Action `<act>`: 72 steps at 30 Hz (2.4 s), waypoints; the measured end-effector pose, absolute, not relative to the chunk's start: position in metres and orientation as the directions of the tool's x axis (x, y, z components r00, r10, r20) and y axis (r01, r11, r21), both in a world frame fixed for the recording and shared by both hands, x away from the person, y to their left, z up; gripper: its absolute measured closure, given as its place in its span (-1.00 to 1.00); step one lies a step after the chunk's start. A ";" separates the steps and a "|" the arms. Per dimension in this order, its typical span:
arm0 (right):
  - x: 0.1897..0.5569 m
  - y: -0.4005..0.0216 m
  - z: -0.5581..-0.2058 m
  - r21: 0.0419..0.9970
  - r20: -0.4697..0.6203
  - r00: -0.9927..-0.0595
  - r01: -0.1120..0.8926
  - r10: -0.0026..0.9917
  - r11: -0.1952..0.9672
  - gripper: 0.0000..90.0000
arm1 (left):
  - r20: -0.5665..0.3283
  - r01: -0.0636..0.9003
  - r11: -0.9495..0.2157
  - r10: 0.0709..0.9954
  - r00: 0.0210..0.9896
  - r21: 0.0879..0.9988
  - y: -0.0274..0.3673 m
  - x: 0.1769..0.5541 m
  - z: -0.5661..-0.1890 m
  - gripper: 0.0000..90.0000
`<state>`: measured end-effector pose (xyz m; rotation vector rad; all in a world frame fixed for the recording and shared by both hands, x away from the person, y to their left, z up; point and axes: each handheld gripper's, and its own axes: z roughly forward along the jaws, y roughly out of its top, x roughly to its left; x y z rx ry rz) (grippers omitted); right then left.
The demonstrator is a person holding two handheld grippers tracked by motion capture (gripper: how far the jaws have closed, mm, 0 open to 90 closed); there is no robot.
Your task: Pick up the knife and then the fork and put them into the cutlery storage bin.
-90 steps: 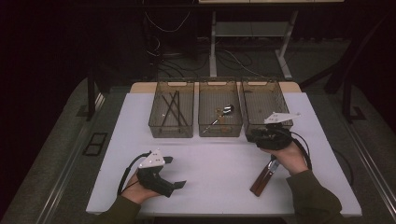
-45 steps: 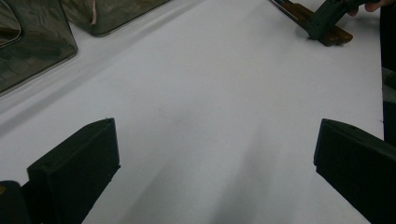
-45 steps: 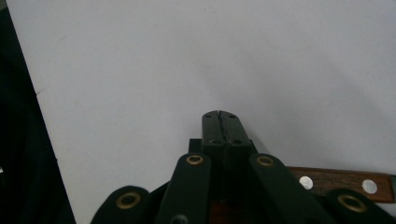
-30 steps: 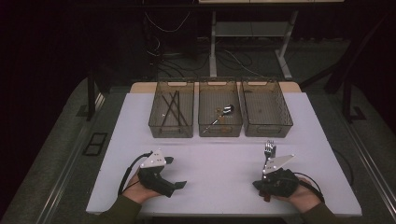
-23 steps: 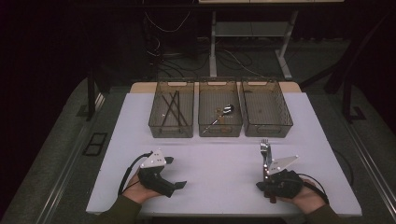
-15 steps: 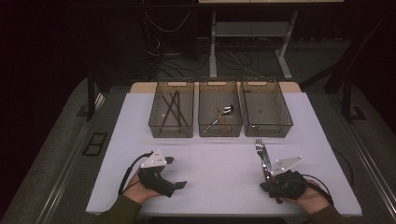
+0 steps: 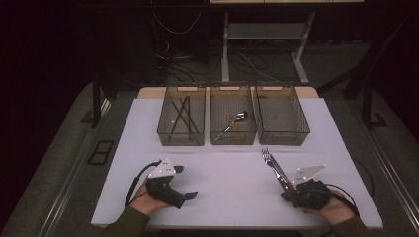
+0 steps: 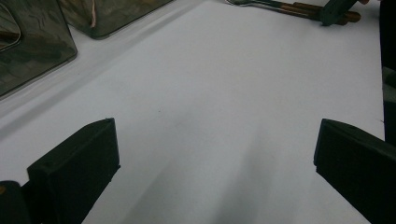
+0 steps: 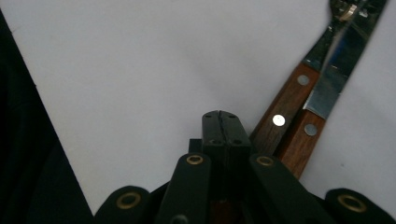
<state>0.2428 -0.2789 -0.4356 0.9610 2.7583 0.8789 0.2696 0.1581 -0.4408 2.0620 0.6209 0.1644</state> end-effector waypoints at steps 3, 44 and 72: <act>0.244 -0.283 -0.435 0.545 0.093 -0.791 0.549 0.605 0.634 1.00 | -0.125 0.361 -0.426 0.488 0.864 0.830 0.158 0.270 -0.441 -1.00; 0.286 -0.326 -0.405 0.478 0.110 -0.731 0.633 0.674 0.608 0.27 | -0.128 0.362 -0.426 0.485 0.865 0.829 0.158 0.270 -0.441 -1.00; 0.317 -0.297 -0.415 0.243 0.042 -0.808 0.579 0.588 0.778 0.66 | -0.130 0.363 -0.430 0.483 0.866 0.827 0.157 0.270 -0.442 -1.00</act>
